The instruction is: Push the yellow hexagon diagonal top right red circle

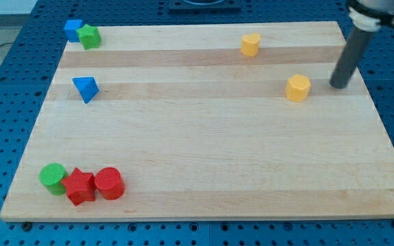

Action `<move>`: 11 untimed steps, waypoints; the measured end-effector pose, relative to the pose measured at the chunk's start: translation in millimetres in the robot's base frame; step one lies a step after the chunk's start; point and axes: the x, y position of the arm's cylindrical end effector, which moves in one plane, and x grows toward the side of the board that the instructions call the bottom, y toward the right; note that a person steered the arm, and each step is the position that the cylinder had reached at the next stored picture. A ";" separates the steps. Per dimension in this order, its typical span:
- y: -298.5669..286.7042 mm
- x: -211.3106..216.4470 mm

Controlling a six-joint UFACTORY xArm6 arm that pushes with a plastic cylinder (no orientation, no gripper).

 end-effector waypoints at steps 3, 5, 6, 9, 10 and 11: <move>-219.7 76.4; -113.8 7.8; -68.0 40.7; -229.6 134.1; -182.2 134.1; -153.3 135.9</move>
